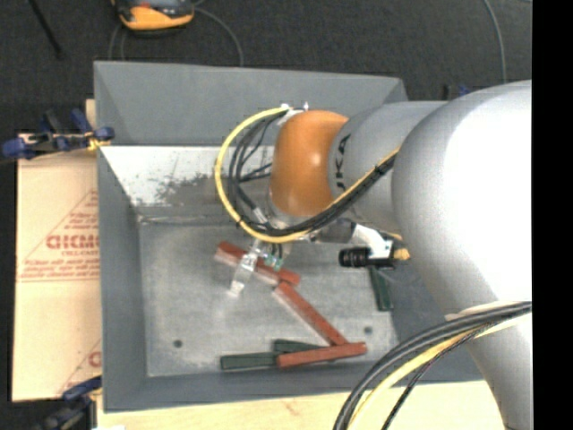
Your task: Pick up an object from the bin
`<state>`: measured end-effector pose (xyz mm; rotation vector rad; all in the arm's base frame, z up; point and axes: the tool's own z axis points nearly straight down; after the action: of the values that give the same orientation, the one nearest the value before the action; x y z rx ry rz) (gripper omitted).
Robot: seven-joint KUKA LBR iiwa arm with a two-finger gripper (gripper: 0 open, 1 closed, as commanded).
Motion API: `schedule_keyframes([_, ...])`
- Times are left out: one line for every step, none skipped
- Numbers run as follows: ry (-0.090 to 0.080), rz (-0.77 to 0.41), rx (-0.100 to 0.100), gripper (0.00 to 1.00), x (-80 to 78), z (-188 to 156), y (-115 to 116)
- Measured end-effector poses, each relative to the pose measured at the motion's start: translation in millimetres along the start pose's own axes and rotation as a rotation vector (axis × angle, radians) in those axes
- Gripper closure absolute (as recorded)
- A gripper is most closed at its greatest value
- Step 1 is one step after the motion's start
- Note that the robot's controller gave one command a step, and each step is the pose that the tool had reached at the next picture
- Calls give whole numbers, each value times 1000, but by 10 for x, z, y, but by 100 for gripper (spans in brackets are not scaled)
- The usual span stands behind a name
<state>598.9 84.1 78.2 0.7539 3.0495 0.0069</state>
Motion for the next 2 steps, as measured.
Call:
schedule_keyframes([-11, -272, -1, 100, 112, -55, 8])
schedule_keyframes([-11, -271, -2, 100, 111, -55, 7])
